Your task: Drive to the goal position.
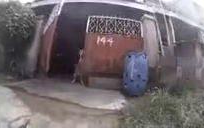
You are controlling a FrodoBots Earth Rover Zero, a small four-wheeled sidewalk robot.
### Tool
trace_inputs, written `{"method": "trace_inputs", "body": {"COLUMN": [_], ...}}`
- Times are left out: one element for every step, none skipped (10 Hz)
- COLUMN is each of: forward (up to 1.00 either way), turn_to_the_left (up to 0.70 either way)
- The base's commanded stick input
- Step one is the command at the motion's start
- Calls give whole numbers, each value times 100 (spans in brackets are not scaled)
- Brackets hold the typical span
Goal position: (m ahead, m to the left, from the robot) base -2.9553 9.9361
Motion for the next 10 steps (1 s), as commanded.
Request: {"method": "trace_inputs", "body": {"forward": [-43,-68,-70,-70,-70,-70,-70,-70,-70,-70], "turn_to_the_left": [-13,-28,-35,-35,-35,-35,-35,-35,-35,-35]}}
